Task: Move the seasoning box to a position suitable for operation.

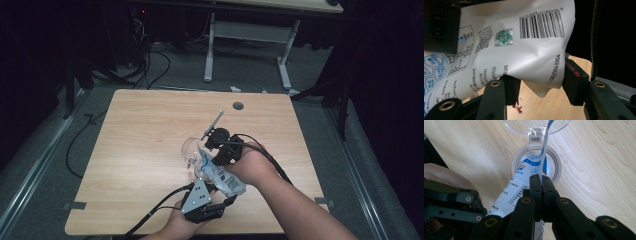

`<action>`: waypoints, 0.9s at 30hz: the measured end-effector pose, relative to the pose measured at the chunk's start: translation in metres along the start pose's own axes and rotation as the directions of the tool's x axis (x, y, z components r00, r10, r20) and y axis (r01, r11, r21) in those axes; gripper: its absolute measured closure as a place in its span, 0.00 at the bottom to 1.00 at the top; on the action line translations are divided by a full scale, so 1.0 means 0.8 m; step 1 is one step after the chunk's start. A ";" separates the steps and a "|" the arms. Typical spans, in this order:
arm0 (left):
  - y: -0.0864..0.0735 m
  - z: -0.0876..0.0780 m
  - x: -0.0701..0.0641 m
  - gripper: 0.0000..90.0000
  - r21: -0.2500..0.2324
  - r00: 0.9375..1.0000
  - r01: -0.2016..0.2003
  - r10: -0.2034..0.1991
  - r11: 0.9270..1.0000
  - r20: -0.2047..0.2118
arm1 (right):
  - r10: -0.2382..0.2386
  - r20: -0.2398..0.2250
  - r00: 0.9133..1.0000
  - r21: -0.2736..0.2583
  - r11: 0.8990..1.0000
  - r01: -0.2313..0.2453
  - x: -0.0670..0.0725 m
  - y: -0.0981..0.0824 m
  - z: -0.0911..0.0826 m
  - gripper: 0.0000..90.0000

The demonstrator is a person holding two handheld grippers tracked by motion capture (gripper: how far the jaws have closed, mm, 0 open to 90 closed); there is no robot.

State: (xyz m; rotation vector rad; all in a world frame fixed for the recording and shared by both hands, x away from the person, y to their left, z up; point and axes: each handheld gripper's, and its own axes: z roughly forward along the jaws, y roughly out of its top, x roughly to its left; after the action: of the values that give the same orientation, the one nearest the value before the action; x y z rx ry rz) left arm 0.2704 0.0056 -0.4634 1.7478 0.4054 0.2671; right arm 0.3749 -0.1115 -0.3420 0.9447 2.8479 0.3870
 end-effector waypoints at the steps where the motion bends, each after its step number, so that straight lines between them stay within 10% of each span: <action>1: 0.000 0.000 0.000 0.59 0.000 1.000 0.000 0.000 1.000 0.000 | 0.000 0.000 1.000 0.001 1.000 0.000 0.000 0.000 0.000 1.00; 27: 0.002 -0.001 -0.003 0.59 -0.005 1.000 -0.009 0.009 1.000 0.003 | 0.019 0.005 1.000 0.000 1.000 -0.019 -0.003 -0.008 0.001 1.00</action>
State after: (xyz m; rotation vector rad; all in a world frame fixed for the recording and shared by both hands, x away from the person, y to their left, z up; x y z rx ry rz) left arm 0.2682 0.0051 -0.4619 1.7457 0.3946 0.2714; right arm 0.3733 -0.1176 -0.3441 0.9715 2.8363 0.3859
